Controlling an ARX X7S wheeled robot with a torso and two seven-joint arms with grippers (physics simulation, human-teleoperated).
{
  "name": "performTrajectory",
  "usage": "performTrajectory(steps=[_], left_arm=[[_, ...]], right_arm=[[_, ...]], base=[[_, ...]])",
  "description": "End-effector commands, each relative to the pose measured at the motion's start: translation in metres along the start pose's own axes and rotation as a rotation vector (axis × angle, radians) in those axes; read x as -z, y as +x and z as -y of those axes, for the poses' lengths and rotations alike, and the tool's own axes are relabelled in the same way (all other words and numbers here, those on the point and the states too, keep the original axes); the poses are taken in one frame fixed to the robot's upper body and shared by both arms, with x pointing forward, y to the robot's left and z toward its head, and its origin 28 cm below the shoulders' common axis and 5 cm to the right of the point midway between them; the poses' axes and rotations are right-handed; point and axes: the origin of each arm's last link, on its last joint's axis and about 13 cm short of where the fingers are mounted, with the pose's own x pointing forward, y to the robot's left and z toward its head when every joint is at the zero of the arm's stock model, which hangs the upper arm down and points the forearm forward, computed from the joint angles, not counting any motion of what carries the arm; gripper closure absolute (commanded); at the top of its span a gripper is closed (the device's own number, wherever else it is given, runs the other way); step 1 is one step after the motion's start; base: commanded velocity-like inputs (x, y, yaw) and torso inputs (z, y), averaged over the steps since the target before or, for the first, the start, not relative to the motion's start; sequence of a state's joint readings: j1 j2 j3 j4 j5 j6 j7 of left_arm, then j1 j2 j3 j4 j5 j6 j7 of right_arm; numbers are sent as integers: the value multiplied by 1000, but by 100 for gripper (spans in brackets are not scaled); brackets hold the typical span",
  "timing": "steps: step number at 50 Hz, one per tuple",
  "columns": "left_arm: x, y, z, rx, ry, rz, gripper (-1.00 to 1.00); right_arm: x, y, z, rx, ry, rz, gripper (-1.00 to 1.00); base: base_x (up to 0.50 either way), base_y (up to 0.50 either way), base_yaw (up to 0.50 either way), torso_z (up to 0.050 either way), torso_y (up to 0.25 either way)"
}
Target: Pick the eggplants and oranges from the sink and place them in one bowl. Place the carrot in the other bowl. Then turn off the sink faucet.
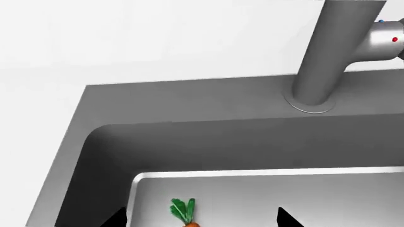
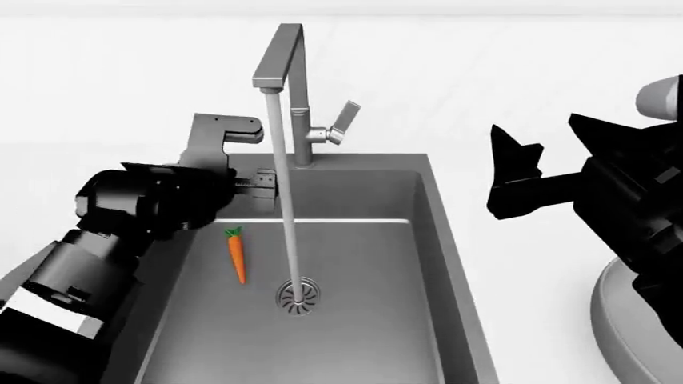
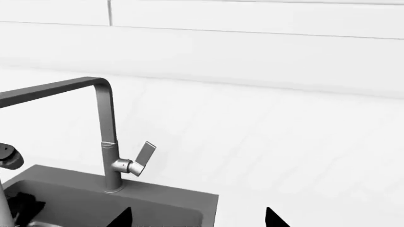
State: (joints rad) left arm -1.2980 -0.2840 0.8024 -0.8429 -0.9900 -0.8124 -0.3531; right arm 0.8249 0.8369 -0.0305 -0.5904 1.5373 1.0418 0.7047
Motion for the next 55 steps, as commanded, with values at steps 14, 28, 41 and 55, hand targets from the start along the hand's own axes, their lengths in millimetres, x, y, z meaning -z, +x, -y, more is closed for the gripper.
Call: performTrajectory(steps=[14, 28, 41, 55], left_arm=[[4, 23, 5, -42, -4, -31, -100], [3, 22, 6, -50, -10, -33, -100], [5, 20, 0, -99, -96, -94, -100], [-11, -19, -2, -64, -77, -40, 100]], right_arm=[[-4, -3, -1, 5, -9, -12, -100], [-2, -4, -1, 4, 3, -5, -100], [-4, -3, -2, -1, -1, 1, -100], [-4, -4, -1, 2, 1, 5, -100]], base=[[0, 0, 0, 1, -195], [0, 0, 0, 2, -250], [0, 0, 0, 1, -116], [0, 0, 0, 0, 0]])
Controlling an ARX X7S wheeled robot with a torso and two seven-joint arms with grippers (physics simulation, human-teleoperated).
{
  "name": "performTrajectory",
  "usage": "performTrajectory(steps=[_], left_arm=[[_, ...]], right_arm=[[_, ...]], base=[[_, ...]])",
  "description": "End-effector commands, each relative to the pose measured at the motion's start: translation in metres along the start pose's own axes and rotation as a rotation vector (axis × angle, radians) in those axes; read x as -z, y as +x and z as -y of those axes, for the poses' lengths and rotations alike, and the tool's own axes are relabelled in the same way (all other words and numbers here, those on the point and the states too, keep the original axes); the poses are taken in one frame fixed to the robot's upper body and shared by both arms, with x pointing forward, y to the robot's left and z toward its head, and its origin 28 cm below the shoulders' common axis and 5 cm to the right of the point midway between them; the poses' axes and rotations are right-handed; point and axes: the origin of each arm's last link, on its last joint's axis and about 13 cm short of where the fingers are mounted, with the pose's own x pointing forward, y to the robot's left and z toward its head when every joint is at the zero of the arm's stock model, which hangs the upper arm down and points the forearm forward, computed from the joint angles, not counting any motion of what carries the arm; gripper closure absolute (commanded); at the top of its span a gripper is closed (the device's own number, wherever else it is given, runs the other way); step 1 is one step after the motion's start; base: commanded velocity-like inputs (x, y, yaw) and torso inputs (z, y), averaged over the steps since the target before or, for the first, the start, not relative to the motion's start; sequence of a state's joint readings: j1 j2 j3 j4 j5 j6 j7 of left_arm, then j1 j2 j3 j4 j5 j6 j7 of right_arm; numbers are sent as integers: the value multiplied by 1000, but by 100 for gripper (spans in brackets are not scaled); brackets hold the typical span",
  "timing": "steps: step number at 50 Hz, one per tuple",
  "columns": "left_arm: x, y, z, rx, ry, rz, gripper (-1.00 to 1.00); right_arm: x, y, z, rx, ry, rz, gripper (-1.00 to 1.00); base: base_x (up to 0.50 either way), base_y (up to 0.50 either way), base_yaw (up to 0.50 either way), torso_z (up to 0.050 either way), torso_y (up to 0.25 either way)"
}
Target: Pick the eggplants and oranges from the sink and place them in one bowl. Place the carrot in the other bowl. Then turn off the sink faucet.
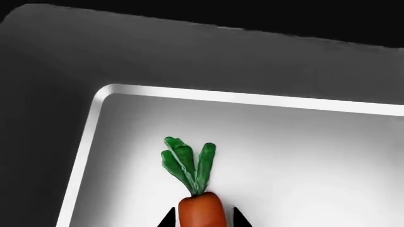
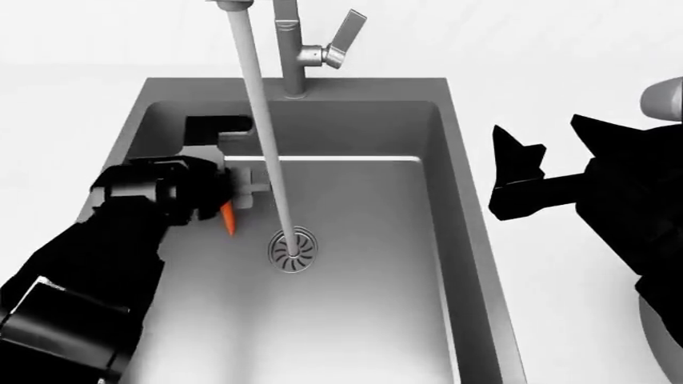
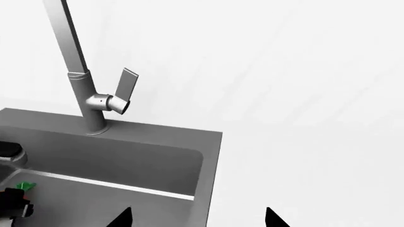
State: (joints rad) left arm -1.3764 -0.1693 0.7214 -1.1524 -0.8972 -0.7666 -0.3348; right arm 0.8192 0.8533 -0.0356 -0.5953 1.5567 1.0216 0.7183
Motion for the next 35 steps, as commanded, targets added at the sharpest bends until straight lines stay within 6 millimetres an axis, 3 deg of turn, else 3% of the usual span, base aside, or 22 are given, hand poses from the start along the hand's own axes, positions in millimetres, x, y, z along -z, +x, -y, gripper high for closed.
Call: performTrajectory(steps=[1, 8, 14, 20, 30, 35], left_arm=[[-2, -35, -7, 20, 25, 37, 100], [5, -86, -22, 133, 138, 130, 100], [5, -117, -40, 147, 259, 291, 100], [8, -161, -60, 309, 321, 441, 100], [15, -197, -72, 390, 332, 552, 100], [18, -204, -73, 405, 332, 564, 100]], right_arm=[[-4, -2, -1, -1, -5, 6, -100], [-3, 0, 0, 1, -8, 3, -100], [-2, 3, 0, -5, -8, -1, -100], [-4, 6, 0, -10, -13, -3, -100], [-6, 7, 0, -11, -19, -1, -100], [-5, 8, -1, -11, -16, 1, -100]], base=[[0, 0, 0, 0, 0], [0, 0, 0, 0, 0], [0, 0, 0, 0, 0], [0, 0, 0, 0, 0], [0, 0, 0, 0, 0], [0, 0, 0, 0, 138]])
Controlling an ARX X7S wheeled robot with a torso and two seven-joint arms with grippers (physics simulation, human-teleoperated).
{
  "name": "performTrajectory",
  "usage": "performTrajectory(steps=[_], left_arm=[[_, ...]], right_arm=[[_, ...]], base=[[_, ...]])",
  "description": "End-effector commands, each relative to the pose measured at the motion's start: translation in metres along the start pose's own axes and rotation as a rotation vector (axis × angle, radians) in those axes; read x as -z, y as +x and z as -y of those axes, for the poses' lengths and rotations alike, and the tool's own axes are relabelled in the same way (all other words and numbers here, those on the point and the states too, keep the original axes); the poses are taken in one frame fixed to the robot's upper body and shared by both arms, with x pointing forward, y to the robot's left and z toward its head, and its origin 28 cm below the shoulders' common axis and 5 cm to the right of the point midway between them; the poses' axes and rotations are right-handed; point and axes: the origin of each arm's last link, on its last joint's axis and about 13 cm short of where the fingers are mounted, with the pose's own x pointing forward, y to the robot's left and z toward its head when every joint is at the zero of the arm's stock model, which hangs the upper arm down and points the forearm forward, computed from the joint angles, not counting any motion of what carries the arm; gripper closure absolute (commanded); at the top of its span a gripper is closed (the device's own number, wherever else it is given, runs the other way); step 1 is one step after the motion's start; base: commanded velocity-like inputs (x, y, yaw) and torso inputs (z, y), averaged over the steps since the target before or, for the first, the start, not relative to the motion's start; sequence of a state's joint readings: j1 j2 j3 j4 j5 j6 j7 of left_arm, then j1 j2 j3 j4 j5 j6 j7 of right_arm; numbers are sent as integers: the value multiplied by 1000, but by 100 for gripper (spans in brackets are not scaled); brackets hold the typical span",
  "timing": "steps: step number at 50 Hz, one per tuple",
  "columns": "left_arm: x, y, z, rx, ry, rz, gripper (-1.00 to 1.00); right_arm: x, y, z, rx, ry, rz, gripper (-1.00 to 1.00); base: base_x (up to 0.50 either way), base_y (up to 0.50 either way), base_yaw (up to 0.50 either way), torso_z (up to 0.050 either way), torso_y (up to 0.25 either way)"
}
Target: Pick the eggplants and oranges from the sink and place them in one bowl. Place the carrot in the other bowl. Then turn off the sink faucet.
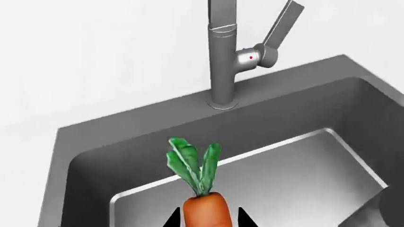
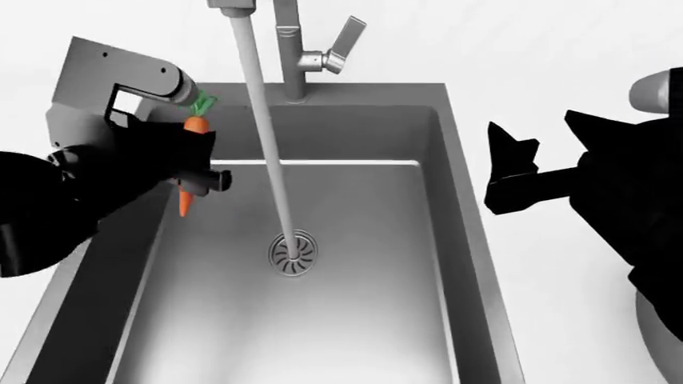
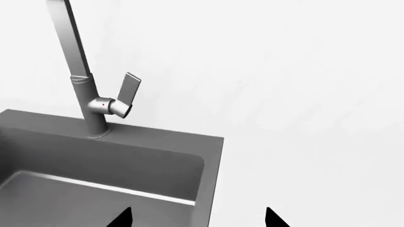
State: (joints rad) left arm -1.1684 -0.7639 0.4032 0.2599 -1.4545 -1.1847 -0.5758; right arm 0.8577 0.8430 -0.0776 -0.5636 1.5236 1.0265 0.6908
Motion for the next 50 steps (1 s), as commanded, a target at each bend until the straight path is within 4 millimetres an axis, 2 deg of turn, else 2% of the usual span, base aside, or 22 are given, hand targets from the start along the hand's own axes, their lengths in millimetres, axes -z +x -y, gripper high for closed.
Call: performTrajectory(steps=[1, 29, 43, 50], left_arm=[[-3, -39, 5, 64, 66, 108, 100], [-1, -42, 10, 87, 28, 115, 100], [-5, -49, 10, 82, 6, 148, 100], [-7, -51, 11, 78, 10, 145, 100]], right_arm=[[-4, 0, -2, -2, -5, 8, -100], [-1, 1, -2, 0, -12, 11, -100], [-2, -2, 0, 24, -23, 14, -100], [-1, -1, 1, 28, -13, 11, -100]], base=[[0, 0, 0, 0, 250], [1, 0, 0, 0, 249], [1, 0, 0, 0, 11], [-475, -1, 0, 0, 0]])
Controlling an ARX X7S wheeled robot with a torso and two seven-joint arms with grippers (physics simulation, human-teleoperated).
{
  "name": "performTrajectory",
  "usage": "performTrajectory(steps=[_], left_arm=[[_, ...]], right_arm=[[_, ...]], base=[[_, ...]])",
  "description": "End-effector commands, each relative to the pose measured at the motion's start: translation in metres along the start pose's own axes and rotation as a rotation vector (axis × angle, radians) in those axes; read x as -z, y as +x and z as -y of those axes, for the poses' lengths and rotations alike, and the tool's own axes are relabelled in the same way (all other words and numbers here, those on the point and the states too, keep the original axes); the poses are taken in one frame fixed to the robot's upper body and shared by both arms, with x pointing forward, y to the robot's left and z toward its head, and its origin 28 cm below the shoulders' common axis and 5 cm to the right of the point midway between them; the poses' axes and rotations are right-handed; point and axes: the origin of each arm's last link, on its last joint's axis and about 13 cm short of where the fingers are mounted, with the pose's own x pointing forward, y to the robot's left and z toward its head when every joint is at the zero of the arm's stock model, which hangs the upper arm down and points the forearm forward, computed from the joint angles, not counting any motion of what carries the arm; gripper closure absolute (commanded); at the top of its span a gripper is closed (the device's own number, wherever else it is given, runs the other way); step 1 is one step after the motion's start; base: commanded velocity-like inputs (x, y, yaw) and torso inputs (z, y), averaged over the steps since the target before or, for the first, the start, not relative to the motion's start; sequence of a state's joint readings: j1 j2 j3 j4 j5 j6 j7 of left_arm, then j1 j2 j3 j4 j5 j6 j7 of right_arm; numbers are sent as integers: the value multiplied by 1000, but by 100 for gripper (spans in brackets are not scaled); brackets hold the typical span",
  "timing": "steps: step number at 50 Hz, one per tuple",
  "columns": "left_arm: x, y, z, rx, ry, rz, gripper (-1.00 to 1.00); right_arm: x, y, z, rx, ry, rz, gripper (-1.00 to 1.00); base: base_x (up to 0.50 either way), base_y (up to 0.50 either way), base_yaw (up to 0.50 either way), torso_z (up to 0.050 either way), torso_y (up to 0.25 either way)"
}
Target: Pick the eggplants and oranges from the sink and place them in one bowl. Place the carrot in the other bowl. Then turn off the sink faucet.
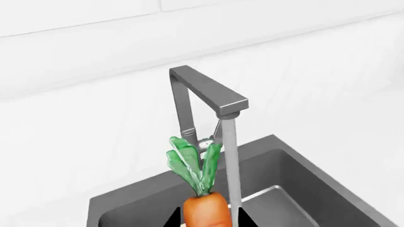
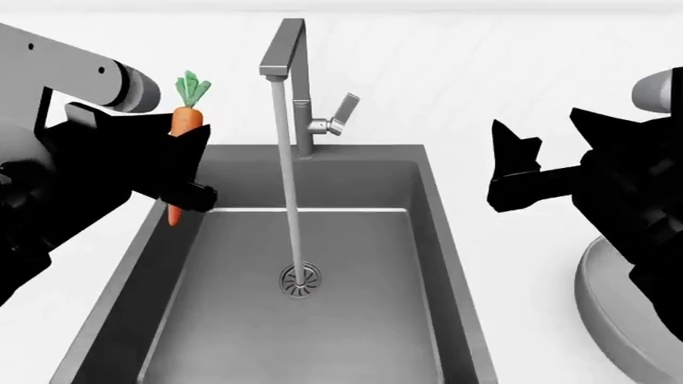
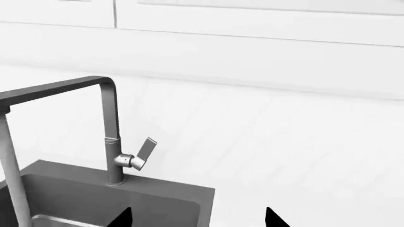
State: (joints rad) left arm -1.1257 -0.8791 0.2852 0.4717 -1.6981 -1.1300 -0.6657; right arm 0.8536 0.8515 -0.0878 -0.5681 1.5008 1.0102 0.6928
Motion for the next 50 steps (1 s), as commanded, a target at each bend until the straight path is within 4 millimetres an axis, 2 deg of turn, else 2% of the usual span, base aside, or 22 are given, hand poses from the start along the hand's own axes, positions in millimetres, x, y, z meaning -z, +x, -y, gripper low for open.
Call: performTrajectory(steps=[1, 9, 22, 50], left_arm=[[-3, -4, 3, -1, -4, 15, 100], [-4, -5, 3, -4, 0, 14, 100], [-6, -7, 7, 8, -13, 24, 100], [-11, -6, 10, 23, -14, 42, 100]], right_arm=[[-2, 0, 0, 13, -8, 7, -100], [-1, 1, 1, 25, 1, 8, -100], [-1, 0, 3, 39, -1, 12, -100], [-2, -5, 4, 58, -11, 25, -100]], base=[[-500, -1, 0, 0, 0], [-500, -16, 0, 0, 0], [-463, -363, 0, 0, 0], [-7, -500, 0, 0, 0]])
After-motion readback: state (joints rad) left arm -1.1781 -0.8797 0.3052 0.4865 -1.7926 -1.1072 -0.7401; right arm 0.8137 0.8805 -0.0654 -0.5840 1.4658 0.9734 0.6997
